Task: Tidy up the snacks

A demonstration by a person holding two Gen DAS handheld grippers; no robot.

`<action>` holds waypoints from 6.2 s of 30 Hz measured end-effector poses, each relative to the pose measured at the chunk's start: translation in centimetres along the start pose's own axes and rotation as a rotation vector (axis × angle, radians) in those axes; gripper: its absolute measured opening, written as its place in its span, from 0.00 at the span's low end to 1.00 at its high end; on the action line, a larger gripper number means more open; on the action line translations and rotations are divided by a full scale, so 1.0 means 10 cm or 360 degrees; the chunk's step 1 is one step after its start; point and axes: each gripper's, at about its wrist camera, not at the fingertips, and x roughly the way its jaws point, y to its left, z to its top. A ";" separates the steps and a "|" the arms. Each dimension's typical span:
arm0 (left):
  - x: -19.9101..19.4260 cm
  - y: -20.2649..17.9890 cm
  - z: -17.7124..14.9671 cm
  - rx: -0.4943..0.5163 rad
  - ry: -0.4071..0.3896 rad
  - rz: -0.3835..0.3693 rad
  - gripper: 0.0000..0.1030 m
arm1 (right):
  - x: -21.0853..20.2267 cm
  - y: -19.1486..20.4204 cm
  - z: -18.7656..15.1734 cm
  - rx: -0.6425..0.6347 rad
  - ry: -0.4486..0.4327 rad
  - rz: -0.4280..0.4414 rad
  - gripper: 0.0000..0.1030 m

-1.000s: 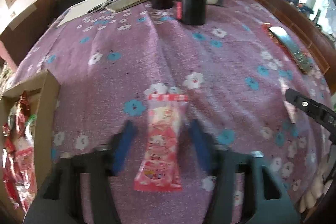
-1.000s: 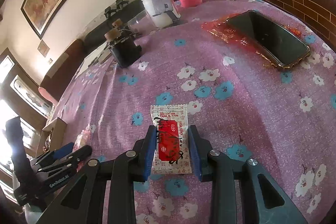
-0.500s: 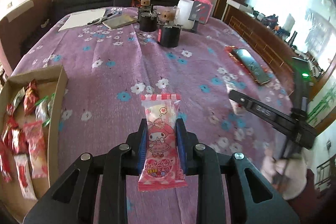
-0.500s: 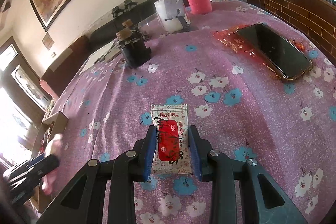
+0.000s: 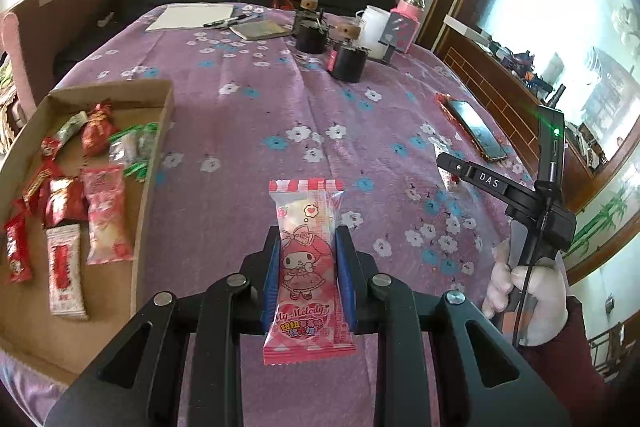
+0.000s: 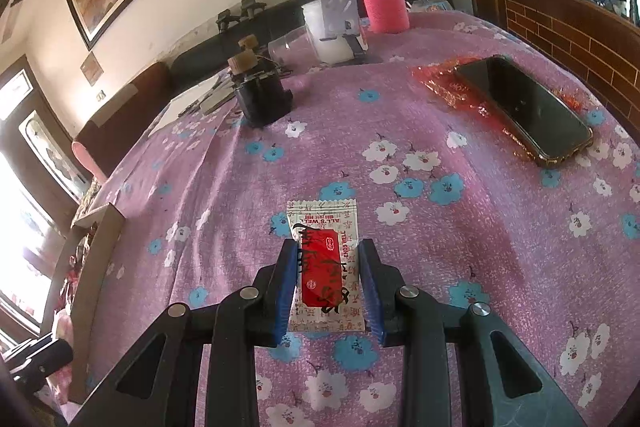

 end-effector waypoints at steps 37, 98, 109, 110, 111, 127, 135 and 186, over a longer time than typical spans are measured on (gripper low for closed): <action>-0.57 2.09 -0.46 -0.0626 -0.0050 0.0280 0.22 | -0.09 3.16 -0.99 -0.0776 0.0406 0.0675 0.30; -0.71 0.95 -0.30 -0.0141 -0.0206 0.0827 0.64 | -0.59 2.23 -1.01 -0.0779 0.0041 0.0358 0.61; -1.02 0.89 -0.29 -0.0256 -0.0481 0.0860 0.64 | -0.64 1.84 -0.94 -0.0707 0.0000 0.0290 0.63; -1.07 0.89 -0.29 -0.0269 -0.0525 0.0865 0.64 | -0.64 1.81 -0.93 -0.0698 0.0001 0.0282 0.63; -1.13 0.89 -0.30 -0.0284 -0.0579 0.0872 0.69 | -0.64 1.77 -0.93 -0.0691 0.0001 0.0274 0.63; -1.78 0.59 -0.38 -0.0200 -0.1340 0.1092 1.00 | -0.88 1.55 -0.82 -0.0662 -0.0120 0.0215 0.67; -1.45 0.73 -0.18 -0.0238 -0.0973 0.1032 1.00 | -0.85 1.93 -0.90 -0.0751 -0.0090 0.0315 0.67; -0.78 1.32 -0.49 -0.0447 -0.0261 0.0756 1.00 | -0.65 2.72 -1.38 -0.1051 0.0047 0.0296 0.73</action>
